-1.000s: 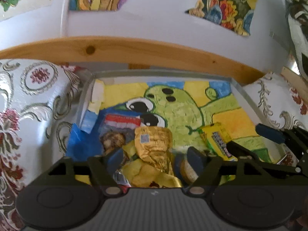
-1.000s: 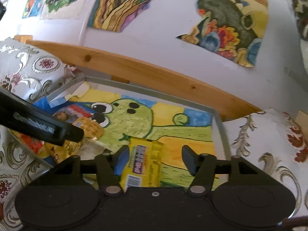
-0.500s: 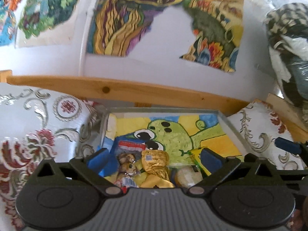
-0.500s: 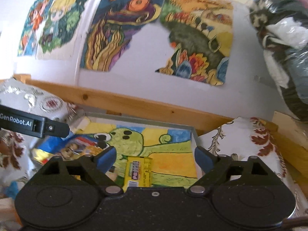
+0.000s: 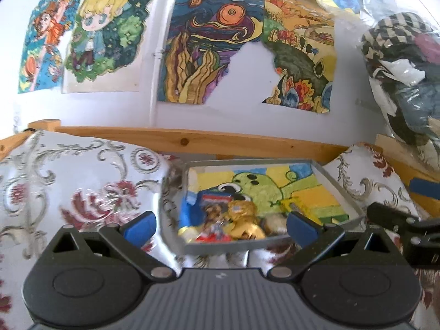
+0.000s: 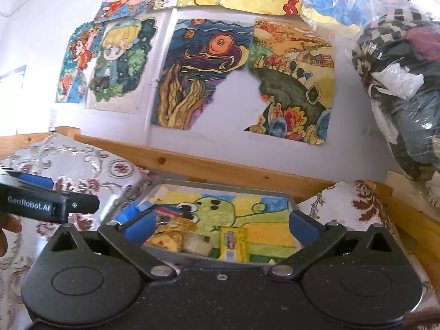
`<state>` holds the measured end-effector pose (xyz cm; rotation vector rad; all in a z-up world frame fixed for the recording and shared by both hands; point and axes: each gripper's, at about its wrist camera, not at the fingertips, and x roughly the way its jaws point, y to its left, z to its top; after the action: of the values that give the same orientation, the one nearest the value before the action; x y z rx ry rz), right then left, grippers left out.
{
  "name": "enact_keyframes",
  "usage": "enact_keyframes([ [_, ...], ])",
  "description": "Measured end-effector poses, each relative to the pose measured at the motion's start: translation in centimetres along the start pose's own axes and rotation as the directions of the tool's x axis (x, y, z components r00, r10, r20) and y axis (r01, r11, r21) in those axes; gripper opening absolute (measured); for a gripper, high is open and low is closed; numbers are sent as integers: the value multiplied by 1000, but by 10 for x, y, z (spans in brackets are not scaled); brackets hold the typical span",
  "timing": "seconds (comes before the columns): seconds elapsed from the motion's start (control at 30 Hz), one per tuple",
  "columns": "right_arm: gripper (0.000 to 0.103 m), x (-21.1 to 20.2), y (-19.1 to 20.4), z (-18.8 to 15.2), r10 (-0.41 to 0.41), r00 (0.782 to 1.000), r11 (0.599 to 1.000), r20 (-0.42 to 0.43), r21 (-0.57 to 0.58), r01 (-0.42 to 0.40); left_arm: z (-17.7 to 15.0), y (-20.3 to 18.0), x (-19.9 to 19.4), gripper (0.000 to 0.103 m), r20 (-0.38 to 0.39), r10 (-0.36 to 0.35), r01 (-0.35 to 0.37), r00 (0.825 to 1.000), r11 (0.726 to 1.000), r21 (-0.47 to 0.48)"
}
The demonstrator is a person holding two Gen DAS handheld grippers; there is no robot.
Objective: Organize snacks
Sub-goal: 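Move both tools back over the snack pile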
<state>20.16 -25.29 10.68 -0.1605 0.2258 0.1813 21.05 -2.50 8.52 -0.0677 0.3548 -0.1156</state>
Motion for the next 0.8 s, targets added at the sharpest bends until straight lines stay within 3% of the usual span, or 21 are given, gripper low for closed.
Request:
enact_keyframes([
  [0.4,102,-61,31,-25,21,999,1000,-39,-9,-22,-43,23,-68,103,-26,69,-68,997,998,9],
  [0.8,102,-93,54,-60,83,987,996,-139,-2,-84,-88,52,-109,103,-153,125,-117,980,991,58],
])
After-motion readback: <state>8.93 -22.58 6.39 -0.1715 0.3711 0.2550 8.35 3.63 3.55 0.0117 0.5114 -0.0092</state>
